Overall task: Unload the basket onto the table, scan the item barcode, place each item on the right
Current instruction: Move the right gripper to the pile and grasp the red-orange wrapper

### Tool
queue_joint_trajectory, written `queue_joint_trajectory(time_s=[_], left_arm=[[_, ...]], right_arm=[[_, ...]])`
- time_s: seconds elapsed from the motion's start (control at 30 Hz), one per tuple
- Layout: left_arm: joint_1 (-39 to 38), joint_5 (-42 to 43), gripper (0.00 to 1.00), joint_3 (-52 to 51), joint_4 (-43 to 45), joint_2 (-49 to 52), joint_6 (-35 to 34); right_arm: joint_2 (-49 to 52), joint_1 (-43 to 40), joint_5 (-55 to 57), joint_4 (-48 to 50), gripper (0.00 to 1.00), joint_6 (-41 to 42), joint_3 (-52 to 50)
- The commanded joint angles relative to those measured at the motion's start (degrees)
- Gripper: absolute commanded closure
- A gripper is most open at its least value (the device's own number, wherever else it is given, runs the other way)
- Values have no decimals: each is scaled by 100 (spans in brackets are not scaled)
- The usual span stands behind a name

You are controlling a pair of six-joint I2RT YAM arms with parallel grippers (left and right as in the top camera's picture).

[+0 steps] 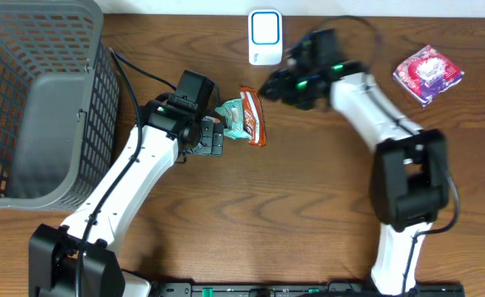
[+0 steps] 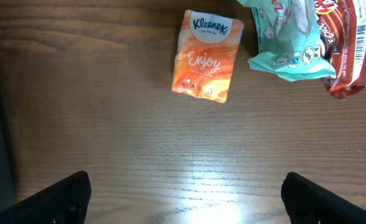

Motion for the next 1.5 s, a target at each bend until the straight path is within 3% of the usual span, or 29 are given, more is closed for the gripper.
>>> queue_joint_trajectory(time_s=[0.0, 0.13, 0.27, 0.8, 0.93, 1.0, 1.47], left_arm=[[-11, -11, 2, 31, -17, 0, -57], [-11, -11, 2, 31, -17, 0, -57], [-11, -13, 2, 31, -17, 0, -55], [-11, -11, 2, 31, -17, 0, -55], [-11, -11, 2, 31, -17, 0, -55], [-11, -13, 2, 31, -17, 0, -55], [-11, -13, 2, 31, -15, 0, -55]], right_arm=[[-146, 756, 2341, -136, 27, -116, 11], [-103, 1134, 3222, -282, 34, -11, 11], [7, 1268, 3071, -380, 50, -15, 11], [457, 1591, 3300, -409, 63, -317, -175], [459, 1589, 3314, -446, 83, -319, -177], [448, 1576, 3442, -514, 99, -315, -170], [-485, 966, 5250, -2144, 99, 33, -170]])
